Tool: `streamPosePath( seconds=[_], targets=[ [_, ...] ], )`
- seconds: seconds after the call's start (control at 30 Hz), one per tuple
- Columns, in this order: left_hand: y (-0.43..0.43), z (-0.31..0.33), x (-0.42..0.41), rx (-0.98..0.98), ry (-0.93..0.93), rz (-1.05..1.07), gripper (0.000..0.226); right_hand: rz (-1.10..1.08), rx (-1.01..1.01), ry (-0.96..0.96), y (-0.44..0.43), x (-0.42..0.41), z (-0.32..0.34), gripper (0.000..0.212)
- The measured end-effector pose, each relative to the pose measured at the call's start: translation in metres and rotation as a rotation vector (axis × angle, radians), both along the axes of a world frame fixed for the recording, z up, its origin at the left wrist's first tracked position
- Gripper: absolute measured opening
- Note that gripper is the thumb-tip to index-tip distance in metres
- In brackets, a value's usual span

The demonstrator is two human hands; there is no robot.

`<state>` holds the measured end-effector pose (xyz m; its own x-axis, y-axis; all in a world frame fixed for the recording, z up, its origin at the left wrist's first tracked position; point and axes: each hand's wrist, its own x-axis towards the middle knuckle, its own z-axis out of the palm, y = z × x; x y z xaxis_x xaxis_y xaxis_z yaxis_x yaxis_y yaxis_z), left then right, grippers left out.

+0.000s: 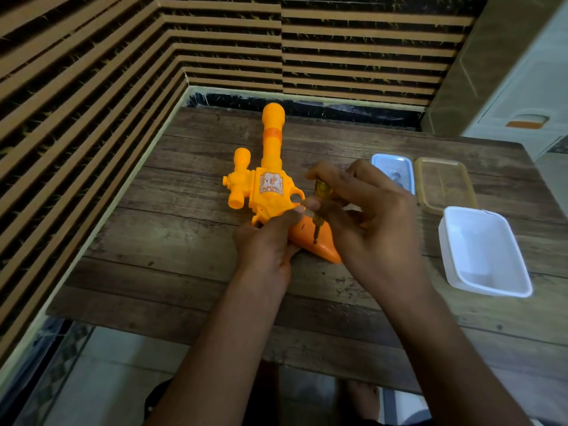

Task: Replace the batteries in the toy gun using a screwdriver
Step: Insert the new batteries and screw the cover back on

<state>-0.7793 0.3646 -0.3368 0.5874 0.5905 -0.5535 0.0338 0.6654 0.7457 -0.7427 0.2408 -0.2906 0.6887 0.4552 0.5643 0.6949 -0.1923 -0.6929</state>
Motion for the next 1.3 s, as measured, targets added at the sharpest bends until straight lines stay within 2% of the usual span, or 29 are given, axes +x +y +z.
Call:
streamPosePath(
  seconds=[0.17,0.33,0.4,0.57,0.77,0.87,1.1,1.3],
  targets=[
    [0.002,-0.002,0.000,-0.001,-0.001,0.002,0.045,0.153,0.020,0.020,-0.009,0.010,0.001,0.025],
    [0.003,-0.007,0.004,-0.017,0.017,0.015,0.050,0.258,0.160,0.260,-0.017,0.017,0.003,0.020],
    [0.003,-0.007,0.004,-0.004,0.029,0.020,0.049,0.297,0.182,0.295,-0.018,0.019,0.004,0.020],
    [0.002,-0.007,0.005,0.001,0.021,0.032,0.048,0.298,0.153,0.248,-0.013,0.021,0.002,0.028],
    [0.001,-0.007,0.004,0.014,0.036,0.018,0.046,0.282,0.123,0.227,-0.012,0.022,0.003,0.015],
    [0.000,-0.004,0.003,0.023,0.019,0.017,0.044,0.262,0.079,0.163,-0.010,0.020,0.005,0.016],
    [-0.001,0.001,0.001,0.032,0.020,0.021,0.045,0.238,0.075,0.158,-0.009,0.017,0.008,0.016],
    [-0.001,0.002,0.001,0.043,0.014,0.015,0.038,0.123,0.073,0.131,-0.008,0.016,0.006,0.016]
  ],
)
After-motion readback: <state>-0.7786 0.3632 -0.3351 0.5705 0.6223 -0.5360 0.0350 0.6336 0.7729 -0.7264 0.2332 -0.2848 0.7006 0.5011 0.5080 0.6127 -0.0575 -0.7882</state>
